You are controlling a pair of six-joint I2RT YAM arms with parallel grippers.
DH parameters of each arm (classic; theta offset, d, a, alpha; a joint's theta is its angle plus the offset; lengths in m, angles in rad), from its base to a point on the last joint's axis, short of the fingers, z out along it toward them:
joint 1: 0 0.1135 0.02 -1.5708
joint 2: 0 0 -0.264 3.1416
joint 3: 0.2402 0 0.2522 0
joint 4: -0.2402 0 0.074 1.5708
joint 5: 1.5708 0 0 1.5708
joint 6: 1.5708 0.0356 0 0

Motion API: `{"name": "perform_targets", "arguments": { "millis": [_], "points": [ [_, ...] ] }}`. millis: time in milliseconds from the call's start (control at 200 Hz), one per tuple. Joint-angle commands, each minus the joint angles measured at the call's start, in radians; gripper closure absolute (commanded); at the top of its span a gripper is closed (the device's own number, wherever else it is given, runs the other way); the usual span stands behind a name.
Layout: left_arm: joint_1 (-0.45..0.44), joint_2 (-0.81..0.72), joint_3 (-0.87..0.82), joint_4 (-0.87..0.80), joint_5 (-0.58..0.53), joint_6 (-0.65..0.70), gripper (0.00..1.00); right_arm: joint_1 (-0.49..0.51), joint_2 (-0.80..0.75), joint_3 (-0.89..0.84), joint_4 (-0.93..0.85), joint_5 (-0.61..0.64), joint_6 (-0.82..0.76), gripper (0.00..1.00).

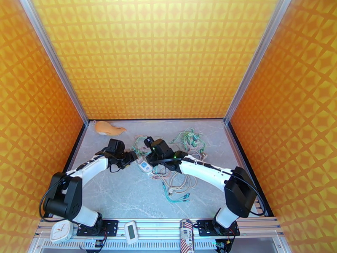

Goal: Pull the plug off the socket

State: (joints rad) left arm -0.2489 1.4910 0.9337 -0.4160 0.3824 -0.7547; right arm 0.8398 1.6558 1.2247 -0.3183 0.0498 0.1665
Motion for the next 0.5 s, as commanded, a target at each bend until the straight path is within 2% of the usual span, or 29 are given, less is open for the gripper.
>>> {"name": "perform_targets", "arguments": {
  "millis": [0,155,495],
  "points": [
    [0.012,-0.074,0.033,-0.059,-0.024,0.002,0.32,0.015,-0.035,-0.02,0.005,0.009,0.037,0.9],
    [0.042,-0.156,0.009,-0.088,-0.039,-0.005,0.3,0.073,-0.023,-0.026,-0.004,0.031,0.042,0.89],
    [0.151,-0.299,-0.07,-0.135,-0.051,0.019,0.27,0.143,-0.03,-0.066,0.018,-0.01,0.117,0.89]
  ]
}}
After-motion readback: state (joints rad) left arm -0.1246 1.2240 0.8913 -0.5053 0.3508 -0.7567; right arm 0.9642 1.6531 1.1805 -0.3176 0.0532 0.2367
